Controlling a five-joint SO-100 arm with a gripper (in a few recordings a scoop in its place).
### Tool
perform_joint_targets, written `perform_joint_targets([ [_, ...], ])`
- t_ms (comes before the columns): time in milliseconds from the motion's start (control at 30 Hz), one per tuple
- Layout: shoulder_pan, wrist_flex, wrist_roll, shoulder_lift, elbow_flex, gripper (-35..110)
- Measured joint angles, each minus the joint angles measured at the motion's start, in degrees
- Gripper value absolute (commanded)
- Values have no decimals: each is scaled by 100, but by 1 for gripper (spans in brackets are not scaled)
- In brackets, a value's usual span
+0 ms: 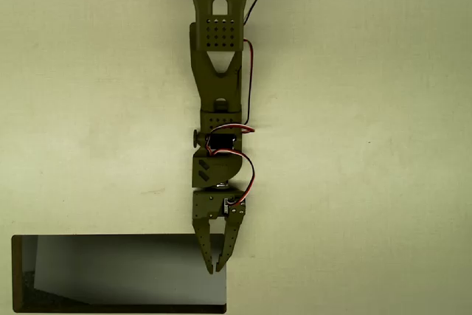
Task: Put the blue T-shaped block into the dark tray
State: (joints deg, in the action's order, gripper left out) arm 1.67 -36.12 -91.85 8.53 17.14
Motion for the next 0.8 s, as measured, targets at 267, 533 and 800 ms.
perform_joint_targets([
  [267, 0, 0, 0, 0, 0, 0],
  [533, 0, 0, 0, 0, 0, 0],
  [800, 0, 0, 0, 0, 0, 0],
])
